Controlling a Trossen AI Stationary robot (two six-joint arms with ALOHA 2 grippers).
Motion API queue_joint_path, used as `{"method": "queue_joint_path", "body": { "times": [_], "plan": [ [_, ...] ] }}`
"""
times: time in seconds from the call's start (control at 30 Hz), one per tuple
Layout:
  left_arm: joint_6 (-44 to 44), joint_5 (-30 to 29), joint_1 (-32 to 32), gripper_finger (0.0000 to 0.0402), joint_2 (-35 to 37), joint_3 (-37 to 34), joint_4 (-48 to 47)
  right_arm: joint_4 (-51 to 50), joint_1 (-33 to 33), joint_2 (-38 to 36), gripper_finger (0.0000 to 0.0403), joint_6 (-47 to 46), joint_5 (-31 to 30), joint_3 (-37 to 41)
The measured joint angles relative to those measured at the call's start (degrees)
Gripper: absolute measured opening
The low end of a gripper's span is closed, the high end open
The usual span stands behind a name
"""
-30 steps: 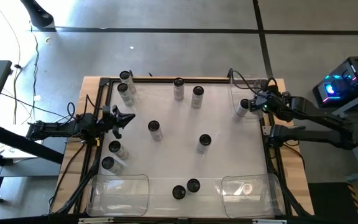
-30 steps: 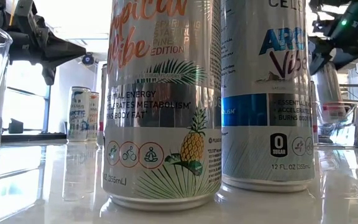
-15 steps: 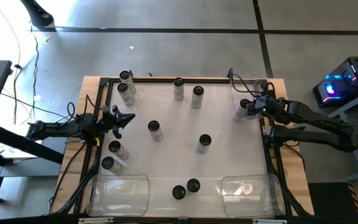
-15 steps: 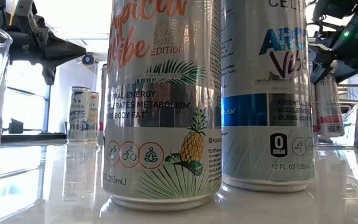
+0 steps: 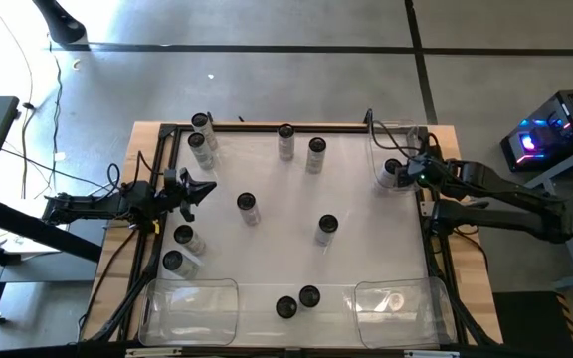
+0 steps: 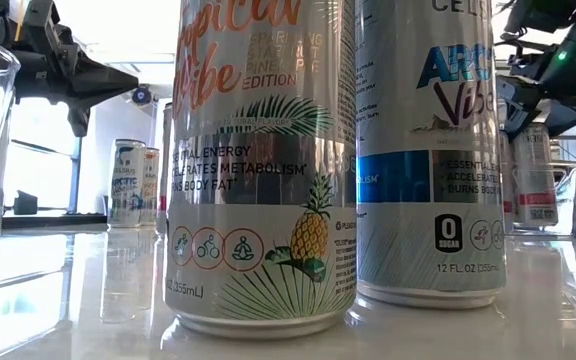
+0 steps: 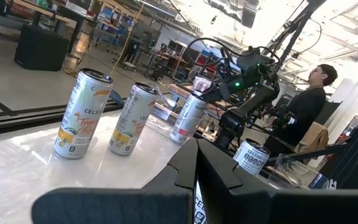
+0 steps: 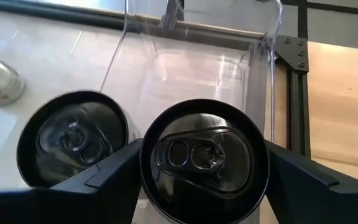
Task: Sort soda cans
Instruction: Put the right white-pink soda can into the top transparent bin
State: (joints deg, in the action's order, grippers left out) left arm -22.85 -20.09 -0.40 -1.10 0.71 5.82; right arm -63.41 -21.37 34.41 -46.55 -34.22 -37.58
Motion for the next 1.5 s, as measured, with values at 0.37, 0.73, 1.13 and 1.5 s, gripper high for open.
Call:
{"method": "queue_joint_path", "body": {
  "times": [0.37,0.73,1.13,1.5],
  "plan": [
    [0.02,-0.01,-0.02,0.0001,0.0,0.0,-0.02,-0.71,0.02,0.02,0.0285,1.56,3.45,0.0],
    [-0.02,0.01,-0.02,0.0001,-0.02,0.0,0.0,-1.55,0.02,0.02,0.0286,3.09,3.65,-3.17],
    [-0.04,-0.01,0.0,0.0001,-0.02,0.0,0.0,-5.6,0.0,0.13,0.0287,1.56,8.63,-3.65],
    [-0.07,0.0,0.0,0.0001,-0.01,0.0,0.0,-5.56,-0.02,0.11,0.0299,4.1,7.92,-3.72]
  ]
}}
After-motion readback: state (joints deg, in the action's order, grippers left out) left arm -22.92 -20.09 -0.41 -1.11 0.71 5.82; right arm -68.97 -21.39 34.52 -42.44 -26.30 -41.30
